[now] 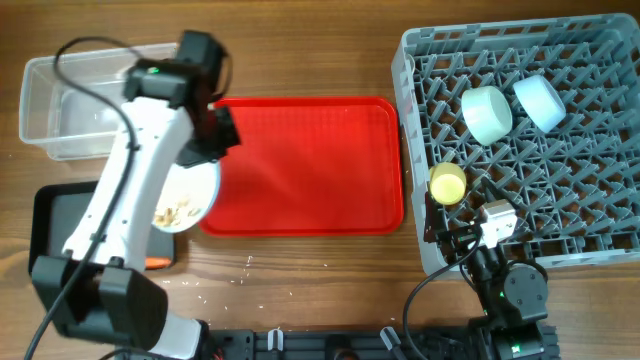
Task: Sort waste into correct bins and load items into the dishwasher rack
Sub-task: 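Tilt the white plate over the black tray to dump the rice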
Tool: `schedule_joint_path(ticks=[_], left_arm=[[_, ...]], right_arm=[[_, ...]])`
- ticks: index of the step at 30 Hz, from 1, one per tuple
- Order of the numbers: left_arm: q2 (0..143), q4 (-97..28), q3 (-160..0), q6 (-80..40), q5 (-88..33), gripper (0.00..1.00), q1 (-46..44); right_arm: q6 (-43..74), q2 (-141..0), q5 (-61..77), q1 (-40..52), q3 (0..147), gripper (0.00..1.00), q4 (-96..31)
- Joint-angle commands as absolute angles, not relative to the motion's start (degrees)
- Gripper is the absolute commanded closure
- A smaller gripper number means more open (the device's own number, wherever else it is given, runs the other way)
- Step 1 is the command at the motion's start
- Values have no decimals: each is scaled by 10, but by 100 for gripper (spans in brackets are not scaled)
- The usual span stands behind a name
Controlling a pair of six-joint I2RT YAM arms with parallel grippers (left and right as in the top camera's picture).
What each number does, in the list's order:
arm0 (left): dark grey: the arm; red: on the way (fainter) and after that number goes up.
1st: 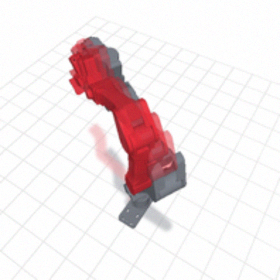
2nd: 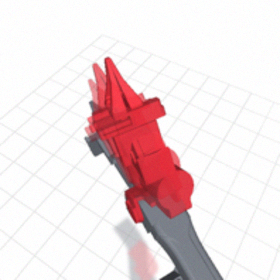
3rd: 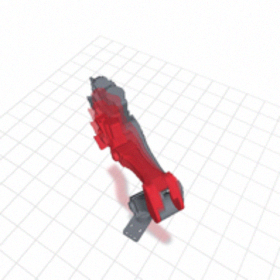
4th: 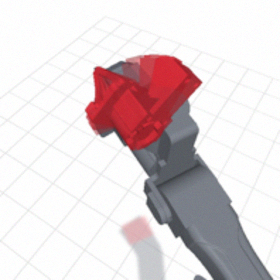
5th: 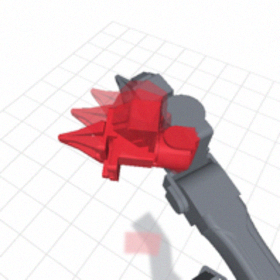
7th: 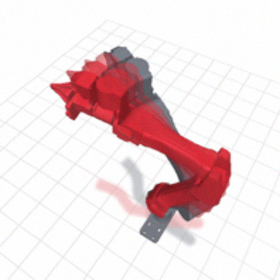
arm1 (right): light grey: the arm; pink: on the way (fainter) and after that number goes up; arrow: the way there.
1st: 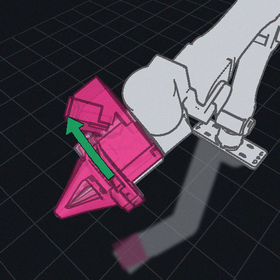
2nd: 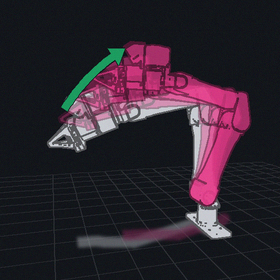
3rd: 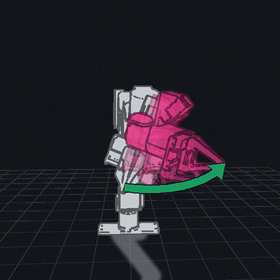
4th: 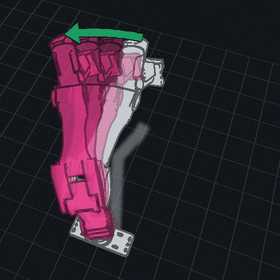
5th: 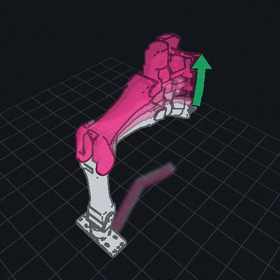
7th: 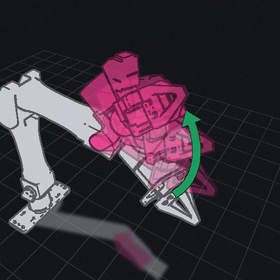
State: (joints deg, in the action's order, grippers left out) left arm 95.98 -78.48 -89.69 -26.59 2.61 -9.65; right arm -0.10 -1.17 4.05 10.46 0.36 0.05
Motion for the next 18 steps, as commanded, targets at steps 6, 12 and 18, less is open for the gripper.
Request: schedule_joint_path(ticks=[6, 12, 18], left_arm=[[890, -733, -796, -172, -117, 96, 41], [845, -728, -761, -136, -180, 96, 123], [778, -734, -759, -67, -307, 96, 217]], right_arm=[[4, -10, 48, 104, 3, 0, 3], [4, -10, 48, 104, 3, 0, 3], [4, -10, 48, 104, 3, 0, 3]])
